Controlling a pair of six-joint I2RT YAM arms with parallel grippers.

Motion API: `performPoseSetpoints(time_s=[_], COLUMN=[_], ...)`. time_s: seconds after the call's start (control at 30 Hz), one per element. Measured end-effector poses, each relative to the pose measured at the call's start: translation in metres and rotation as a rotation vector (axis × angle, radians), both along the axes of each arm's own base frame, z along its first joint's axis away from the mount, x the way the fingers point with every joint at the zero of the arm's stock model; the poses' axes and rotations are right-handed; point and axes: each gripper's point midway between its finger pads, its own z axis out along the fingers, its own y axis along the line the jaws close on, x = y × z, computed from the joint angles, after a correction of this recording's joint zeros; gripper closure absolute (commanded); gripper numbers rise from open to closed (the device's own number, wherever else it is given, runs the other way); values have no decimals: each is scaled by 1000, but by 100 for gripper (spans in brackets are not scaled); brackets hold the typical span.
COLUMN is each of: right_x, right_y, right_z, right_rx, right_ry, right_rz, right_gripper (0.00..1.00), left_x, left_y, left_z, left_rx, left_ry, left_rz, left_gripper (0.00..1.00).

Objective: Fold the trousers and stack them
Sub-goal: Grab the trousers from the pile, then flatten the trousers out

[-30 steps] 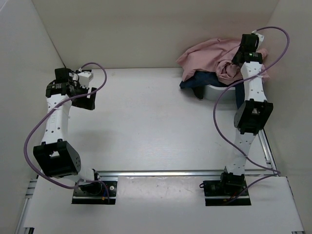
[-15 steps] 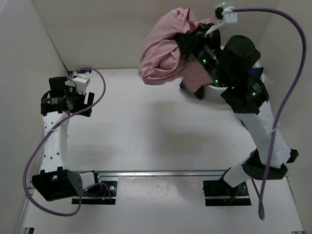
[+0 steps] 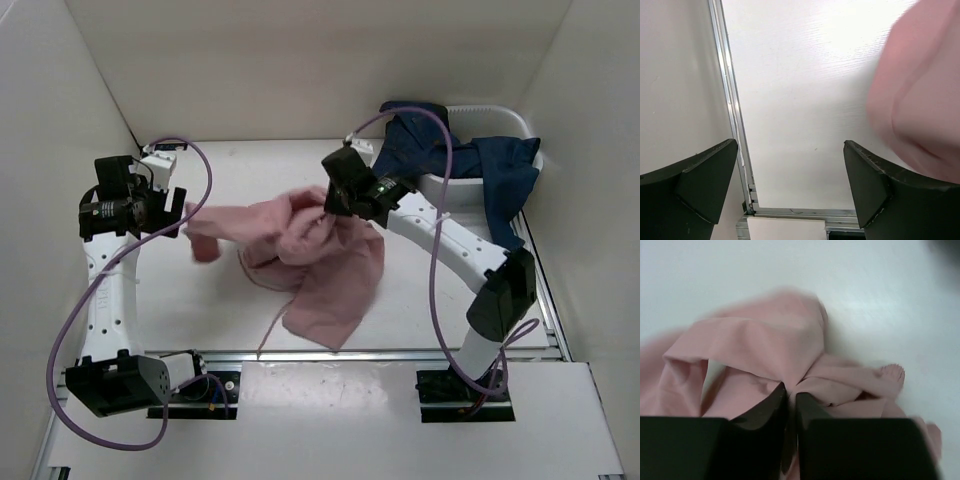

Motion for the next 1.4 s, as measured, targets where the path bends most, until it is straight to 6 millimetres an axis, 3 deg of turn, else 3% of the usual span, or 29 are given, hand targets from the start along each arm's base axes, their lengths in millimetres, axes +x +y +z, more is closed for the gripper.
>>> performPoseSetpoints(time_s=[0.07,0.1,0.17,0.33,0.47,0.53,0.6,0.63,0.67,0.7,0.77,0.83,0.93,0.97,1.0,1.03,1.07,1.1,1.17,1.3,1.37,1.4], right_x=[-11,-14,-14,-13,-33,-46,-64,-75,-99,-102,-118,-119,-111,-109,-106,-104,-100,-98,-97,-96,-93,-90], right_y=[-11,-18,-27,-58,-108,-132,-144,-149,-158,-159,-170,-174,-168,-163,-158,-152,-146,-141,-137,-154,-175,-187], right_z=[-47,-60,-65,-48,-60,-89,-130,-153,-193,-197,-222,-234,-241,-241,-240,-240,-239,-242,-246,-241,-221,-202], right_rx=[-53,-60,-58,-54,-61,-89,-115,-125,-130,-132,-126,-117,-84,-62,-35,-7,25,51,90,109,65,35], right_ry=[134,189,227,197,234,297,378,424,523,534,616,660,678,673,670,667,661,657,669,675,621,579], right_rz=[4,11,20,-8,-77,-119,-125,-121,-116,-117,-143,-166,-170,-163,-153,-147,-137,-136,-143,-225,-292,-327], right_gripper=[14,7,1,1,1,1,1,1,1,1,1,1,11,17,25,49,63,78,100,100,100,100], left_x=[0,-1,-2,-6,-12,-17,-28,-34,-48,-51,-70,-92,-115,-116,-116,-117,-117,-116,-112,-100,-94,-90], left_y=[2,3,4,-7,-46,-72,-97,-107,-122,-123,-132,-132,-127,-126,-127,-126,-126,-125,-120,-110,-109,-110], left_z=[0,0,-1,-17,-48,-73,-107,-124,-158,-162,-197,-227,-252,-252,-252,-253,-253,-253,-253,-251,-248,-244], left_rx=[14,19,26,8,-12,-16,-20,-19,-5,-4,44,95,144,150,151,155,161,168,200,267,279,279], left_ry=[3,3,10,60,150,211,301,342,426,439,524,609,689,691,687,686,688,689,676,629,597,580], left_rz=[1,2,-1,-54,-202,-299,-395,-432,-498,-503,-558,-597,-607,-606,-593,-583,-572,-561,-536,-497,-486,-484], left_gripper=[1,1,1,4,4,4,4,3,0,0,0,0,17,33,42,52,66,86,86,86,86,86])
